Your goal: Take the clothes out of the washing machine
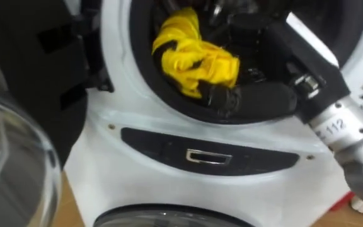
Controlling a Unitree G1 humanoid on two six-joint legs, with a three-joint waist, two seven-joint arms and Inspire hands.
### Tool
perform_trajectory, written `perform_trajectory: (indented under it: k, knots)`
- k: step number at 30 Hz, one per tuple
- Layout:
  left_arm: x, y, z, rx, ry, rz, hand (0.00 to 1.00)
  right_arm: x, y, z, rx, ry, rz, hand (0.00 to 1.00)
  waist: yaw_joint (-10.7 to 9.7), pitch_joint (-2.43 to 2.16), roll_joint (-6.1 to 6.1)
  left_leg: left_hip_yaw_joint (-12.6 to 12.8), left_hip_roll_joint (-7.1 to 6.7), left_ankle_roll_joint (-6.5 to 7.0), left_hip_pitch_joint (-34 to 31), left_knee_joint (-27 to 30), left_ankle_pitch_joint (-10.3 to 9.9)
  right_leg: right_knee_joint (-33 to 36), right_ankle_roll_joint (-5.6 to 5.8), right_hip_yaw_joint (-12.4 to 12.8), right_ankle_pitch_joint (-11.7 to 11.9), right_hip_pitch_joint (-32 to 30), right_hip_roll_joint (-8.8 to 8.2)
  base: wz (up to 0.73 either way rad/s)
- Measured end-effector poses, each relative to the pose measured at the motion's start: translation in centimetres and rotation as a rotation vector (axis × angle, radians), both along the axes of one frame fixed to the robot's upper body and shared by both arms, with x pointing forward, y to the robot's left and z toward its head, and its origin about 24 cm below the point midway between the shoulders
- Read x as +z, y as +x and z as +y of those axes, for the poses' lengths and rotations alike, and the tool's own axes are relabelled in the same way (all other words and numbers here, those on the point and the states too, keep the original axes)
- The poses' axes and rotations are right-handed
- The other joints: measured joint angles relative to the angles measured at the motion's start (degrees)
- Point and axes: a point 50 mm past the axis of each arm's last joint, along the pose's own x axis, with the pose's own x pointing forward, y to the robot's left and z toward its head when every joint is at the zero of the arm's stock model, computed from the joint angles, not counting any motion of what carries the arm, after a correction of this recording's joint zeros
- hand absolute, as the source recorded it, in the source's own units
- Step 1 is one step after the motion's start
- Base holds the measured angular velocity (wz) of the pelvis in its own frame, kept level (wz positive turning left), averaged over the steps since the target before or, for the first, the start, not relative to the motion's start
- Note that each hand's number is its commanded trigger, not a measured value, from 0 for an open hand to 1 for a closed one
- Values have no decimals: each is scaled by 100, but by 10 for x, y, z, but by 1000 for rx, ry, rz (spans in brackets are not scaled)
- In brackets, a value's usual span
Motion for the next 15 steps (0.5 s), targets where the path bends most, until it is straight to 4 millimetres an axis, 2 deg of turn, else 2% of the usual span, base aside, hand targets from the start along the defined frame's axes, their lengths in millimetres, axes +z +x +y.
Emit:
perform_trajectory:
  k: [5, 15]
  knots:
    - [0, -5, -2, -1, -6, -7, 0, -15, -9, -5, 20, 9, 68, 100, -18, -20, -41, 60, -10, 5, 12, 25, 0, -7, -4, 84, 0, 6, 0, -7]
    - [-1, -8, -3, -3, -12, -10, 0, -9, -16, -15, 79, 134, 49, 100, -139, -13, -20, 86, -4, 29, 1, 60, -19, -21, -2, 98, -1, 4, 6, 0]
